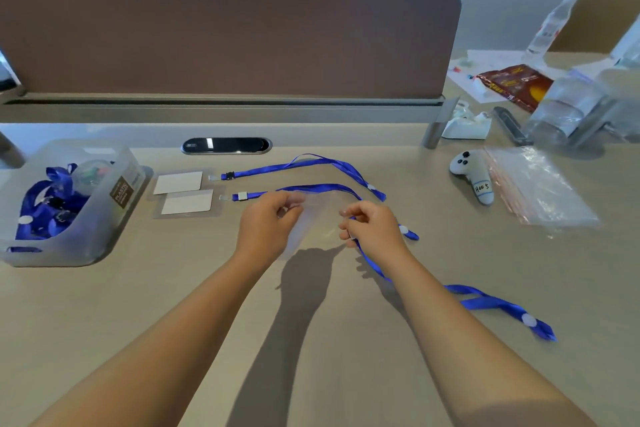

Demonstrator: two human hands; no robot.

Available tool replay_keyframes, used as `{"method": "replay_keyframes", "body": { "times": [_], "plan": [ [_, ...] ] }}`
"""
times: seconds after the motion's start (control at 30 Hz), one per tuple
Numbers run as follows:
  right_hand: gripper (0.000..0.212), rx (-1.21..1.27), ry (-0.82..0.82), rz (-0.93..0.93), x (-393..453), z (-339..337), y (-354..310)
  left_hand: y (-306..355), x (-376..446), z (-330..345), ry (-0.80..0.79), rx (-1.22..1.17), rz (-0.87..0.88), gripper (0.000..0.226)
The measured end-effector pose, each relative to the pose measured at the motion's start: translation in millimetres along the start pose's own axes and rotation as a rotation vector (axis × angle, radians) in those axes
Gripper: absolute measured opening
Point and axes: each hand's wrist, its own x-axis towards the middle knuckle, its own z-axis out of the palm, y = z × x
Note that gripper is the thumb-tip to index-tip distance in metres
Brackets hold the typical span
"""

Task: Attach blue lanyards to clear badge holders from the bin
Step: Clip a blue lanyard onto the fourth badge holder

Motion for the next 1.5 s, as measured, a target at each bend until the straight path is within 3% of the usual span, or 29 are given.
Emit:
{"method": "replay_keyframes", "body": {
  "times": [0.17, 0.23, 0.33, 0.5, 0.63, 0.97, 1.17, 1.5],
  "plan": [
    [0.012, -0.034, 0.004, -0.119, -12, 7, -29, 8, -1, -11, 0.027, -0.088, -0.007, 0.023],
    [0.018, -0.044, 0.007, -0.150, -17, 10, -37, 11, -2, -15, 0.035, -0.143, -0.031, 0.021],
    [0.027, -0.055, 0.023, -0.169, -23, 15, -44, 11, -4, -19, 0.040, -0.190, -0.044, 0.023],
    [0.019, -0.017, 0.000, -0.152, -30, 23, -50, 10, -10, -25, 0.028, -0.247, -0.059, 0.028],
    [0.027, 0.018, 0.003, -0.140, -34, 29, -56, 10, -14, -30, 0.013, -0.302, -0.079, 0.011],
    [0.028, -0.032, -0.087, -0.078, -38, 39, -65, 7, -19, -39, -0.012, -0.186, -0.023, 0.012],
    [0.018, 0.085, -0.200, -0.043, -38, 42, -68, 8, -18, -44, -0.003, -0.167, 0.001, 0.017],
    [0.014, 0.027, -0.187, -0.110, -35, 45, -63, 5, -16, -49, -0.007, -0.197, -0.009, 0.018]
  ]
}}
